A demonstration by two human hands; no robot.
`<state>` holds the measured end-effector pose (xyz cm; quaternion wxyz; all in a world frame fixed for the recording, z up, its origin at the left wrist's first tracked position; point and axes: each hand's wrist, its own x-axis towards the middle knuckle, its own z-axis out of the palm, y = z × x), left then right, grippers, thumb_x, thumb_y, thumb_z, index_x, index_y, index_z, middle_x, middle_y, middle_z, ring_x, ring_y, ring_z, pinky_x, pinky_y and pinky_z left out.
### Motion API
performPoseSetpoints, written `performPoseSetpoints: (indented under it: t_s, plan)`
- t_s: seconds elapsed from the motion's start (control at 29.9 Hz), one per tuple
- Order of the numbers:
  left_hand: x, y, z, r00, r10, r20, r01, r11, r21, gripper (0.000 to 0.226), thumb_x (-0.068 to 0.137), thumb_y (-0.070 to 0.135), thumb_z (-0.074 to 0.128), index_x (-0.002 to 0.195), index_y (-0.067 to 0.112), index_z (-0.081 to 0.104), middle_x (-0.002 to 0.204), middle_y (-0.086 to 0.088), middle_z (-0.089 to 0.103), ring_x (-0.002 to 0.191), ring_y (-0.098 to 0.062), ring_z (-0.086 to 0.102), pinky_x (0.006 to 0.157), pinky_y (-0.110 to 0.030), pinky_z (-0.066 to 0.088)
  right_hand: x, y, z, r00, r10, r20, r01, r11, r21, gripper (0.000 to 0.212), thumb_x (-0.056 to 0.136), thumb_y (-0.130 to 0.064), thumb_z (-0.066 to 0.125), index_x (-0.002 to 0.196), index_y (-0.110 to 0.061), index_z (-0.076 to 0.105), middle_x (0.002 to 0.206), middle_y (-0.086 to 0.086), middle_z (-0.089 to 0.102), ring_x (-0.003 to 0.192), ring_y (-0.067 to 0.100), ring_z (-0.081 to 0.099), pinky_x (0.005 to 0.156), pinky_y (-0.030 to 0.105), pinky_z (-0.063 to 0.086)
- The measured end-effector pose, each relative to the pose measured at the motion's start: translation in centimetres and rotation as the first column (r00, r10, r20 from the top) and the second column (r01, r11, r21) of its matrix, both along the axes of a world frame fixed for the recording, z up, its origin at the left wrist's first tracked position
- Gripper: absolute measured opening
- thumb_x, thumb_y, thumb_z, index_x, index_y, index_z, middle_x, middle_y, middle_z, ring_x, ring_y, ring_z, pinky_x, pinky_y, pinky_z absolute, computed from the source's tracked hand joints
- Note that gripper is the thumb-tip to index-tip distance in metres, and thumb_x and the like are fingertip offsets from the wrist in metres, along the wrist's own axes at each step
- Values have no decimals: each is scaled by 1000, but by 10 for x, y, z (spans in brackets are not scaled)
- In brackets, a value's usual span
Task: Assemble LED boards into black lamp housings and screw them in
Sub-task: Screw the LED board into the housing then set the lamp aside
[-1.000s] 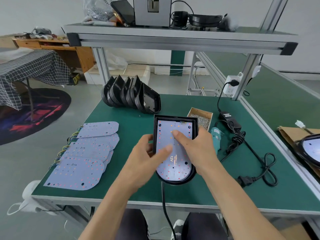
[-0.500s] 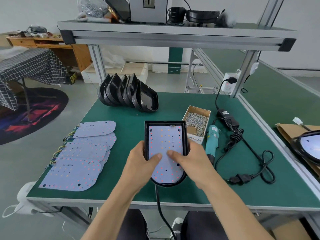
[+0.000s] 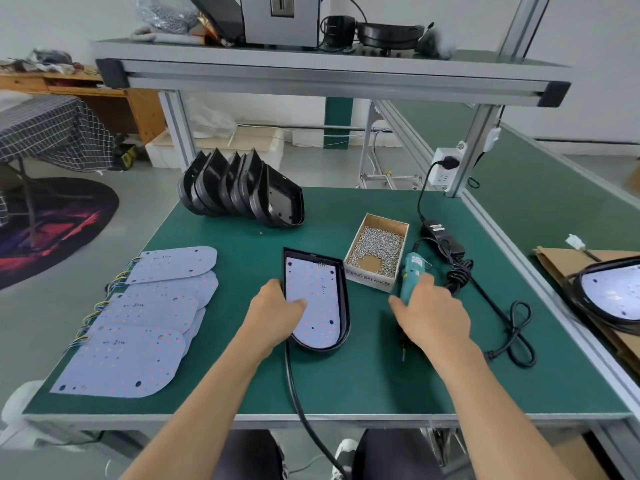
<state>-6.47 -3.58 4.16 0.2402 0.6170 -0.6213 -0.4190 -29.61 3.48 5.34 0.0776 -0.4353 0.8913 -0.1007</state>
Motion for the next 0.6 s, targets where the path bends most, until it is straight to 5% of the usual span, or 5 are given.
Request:
performPoseSetpoints:
  t_s: [0.13, 0.3, 0.37, 0.44, 0.6]
  plan:
    - [-2, 1, -2, 991, 1, 134, 4, 999, -35, 25, 94, 27, 61, 107, 6, 57, 108, -9, 64, 97, -27, 60, 72, -33, 46, -10, -18, -10, 997, -25, 76, 21, 998, 56, 71, 93, -57, 68, 134, -3, 47, 126, 14, 63, 115, 39, 64, 76, 37, 44]
    - [-7, 5, 2, 969, -38, 243, 58, 995, -78, 27, 98, 28, 59, 103, 4, 49, 109, -10, 51, 98, -28, 48, 79, -34, 36, -31, -29, -12, 939, -70, 337, 84, 996, -28, 41, 85, -40, 74, 103, -7, 58, 89, 8, 64, 80, 31, 64, 60, 31, 45]
    - [-6, 3, 1, 966, -52, 252, 74, 994, -77, 27, 98, 29, 59, 104, 5, 49, 108, -9, 50, 99, -27, 47, 80, -34, 36, -41, -26, -10, 718, -56, 693, 251, 950, -183, 31, 85, -29, 76, 96, -4, 61, 72, 6, 63, 58, 22, 60, 45, 26, 43]
    - [-4, 1, 1, 971, -72, 230, 91, 993, -76, 28, 98, 31, 58, 107, 5, 54, 110, -8, 57, 104, -27, 52, 84, -36, 42, -44, -18, -12, 331, 143, 933, 439, 852, -286, 18, 91, -17, 73, 92, -5, 61, 63, 4, 53, 48, 15, 51, 41, 25, 42]
    - [1, 1, -1, 991, -41, 129, 60, 987, -148, 24, 97, 40, 58, 102, 16, 62, 102, -1, 67, 104, -28, 60, 81, -35, 45, -21, 9, -20, -232, 649, 725, 531, 709, -465, 42, 91, -12, 66, 132, -12, 61, 85, 9, 69, 85, 28, 73, 79, 37, 63]
